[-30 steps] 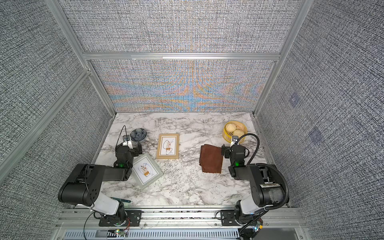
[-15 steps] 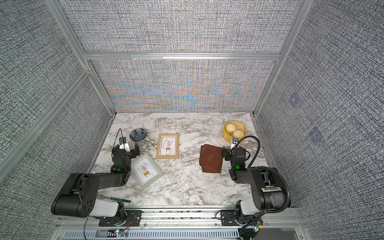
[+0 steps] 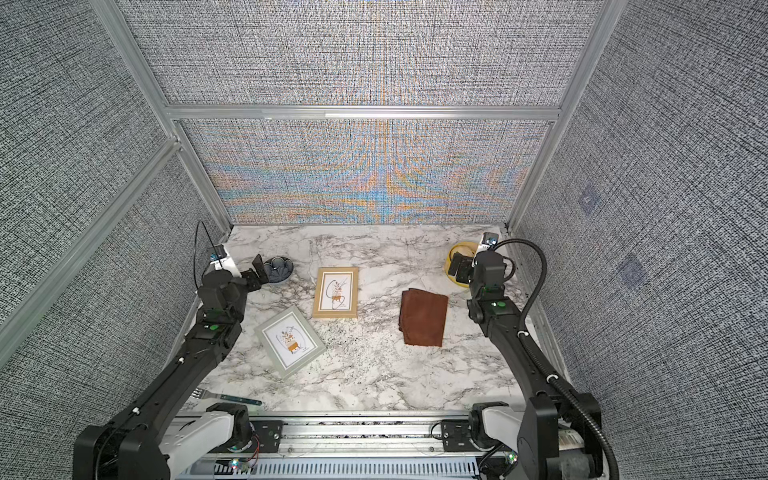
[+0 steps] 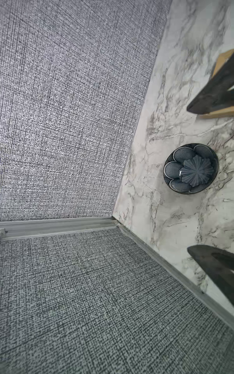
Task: Wipe the picture frame with a cloth
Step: Pick up the cleaning item at the center of the board.
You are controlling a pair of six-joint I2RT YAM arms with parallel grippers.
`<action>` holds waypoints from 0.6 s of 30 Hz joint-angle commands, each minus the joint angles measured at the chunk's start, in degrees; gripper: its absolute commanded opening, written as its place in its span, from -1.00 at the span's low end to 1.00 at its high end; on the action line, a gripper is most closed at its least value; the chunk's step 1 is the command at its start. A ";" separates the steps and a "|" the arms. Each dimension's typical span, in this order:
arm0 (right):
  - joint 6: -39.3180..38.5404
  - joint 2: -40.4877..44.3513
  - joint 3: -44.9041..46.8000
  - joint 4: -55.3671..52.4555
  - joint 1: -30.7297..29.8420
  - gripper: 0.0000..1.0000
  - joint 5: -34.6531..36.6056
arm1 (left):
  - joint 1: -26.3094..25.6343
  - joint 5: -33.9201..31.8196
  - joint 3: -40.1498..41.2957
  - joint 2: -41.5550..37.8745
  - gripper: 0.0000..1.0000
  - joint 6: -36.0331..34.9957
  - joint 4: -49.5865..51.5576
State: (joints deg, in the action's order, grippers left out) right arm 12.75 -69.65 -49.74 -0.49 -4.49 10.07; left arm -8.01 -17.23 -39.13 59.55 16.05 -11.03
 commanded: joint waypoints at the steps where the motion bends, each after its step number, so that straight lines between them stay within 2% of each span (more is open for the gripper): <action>1: 6.39 -1.47 -3.35 -19.59 -0.34 0.98 -8.33 | 0.09 3.52 -3.47 -0.62 0.99 7.94 16.88; 5: 8.21 -3.98 -6.69 -26.42 -2.30 0.98 -12.77 | 0.01 8.98 -6.00 -1.22 1.00 7.89 21.82; 8: 8.36 -6.32 -6.08 -28.28 -6.65 0.98 -13.77 | 0.05 11.82 -7.43 -0.29 1.00 7.77 24.65; 11: 9.63 -9.48 -4.32 -27.80 -11.19 0.85 -12.17 | 0.08 12.63 -9.38 2.23 1.00 7.17 27.88; 14: 10.88 -13.87 -4.44 -26.69 -13.68 0.81 -11.75 | 0.02 14.64 -10.63 5.14 1.00 7.02 28.77; 18: 10.84 -21.55 -9.03 -26.92 -14.89 0.81 -11.86 | 0.08 17.11 -12.89 9.64 1.00 7.43 30.56</action>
State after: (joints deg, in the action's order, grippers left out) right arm 22.81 -88.05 -56.12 -26.89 -18.79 -1.72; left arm -8.01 -2.90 -50.85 67.35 23.16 17.19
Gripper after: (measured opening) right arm 0.906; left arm 0.998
